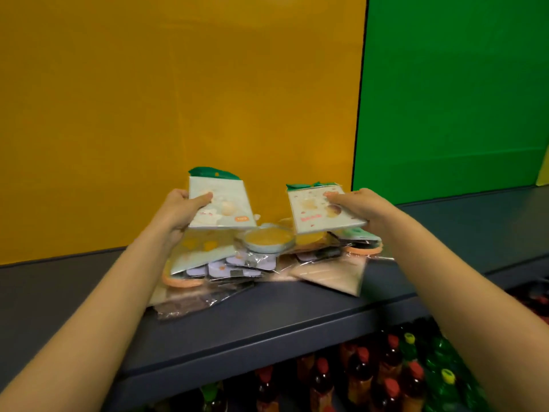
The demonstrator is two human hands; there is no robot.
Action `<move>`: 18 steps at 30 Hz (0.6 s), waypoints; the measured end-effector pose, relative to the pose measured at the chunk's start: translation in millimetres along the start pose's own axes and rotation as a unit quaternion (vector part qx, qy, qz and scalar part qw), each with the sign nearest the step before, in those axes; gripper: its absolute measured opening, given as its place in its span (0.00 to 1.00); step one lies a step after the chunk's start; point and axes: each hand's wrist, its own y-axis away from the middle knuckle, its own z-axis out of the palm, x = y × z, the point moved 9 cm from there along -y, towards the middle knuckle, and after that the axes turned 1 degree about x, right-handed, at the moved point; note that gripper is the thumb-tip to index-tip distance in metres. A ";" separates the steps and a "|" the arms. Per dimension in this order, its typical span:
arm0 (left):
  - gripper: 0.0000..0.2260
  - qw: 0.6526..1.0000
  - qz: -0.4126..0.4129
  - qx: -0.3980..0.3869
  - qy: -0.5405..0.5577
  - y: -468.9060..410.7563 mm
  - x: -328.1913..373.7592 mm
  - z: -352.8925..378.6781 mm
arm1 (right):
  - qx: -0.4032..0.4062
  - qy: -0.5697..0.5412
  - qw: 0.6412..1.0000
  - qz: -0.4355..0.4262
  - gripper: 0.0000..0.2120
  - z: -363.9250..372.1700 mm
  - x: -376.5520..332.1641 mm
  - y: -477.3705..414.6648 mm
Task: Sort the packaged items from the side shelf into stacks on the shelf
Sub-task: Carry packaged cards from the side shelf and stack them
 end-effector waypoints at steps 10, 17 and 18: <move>0.04 0.980 0.031 -0.191 0.042 39.7 35.4 177.6 | 0.108 -0.096 0.989 0.038 0.04 -141.6 58.9 52.3; 0.12 0.954 0.038 -0.296 0.013 99.4 55.1 332.5 | 0.200 -0.134 0.969 0.060 0.05 -291.0 129.1 75.6; 0.11 0.953 0.038 -0.300 0.010 108.7 59.6 353.1 | 0.209 -0.133 0.967 0.058 0.06 -312.2 135.3 77.2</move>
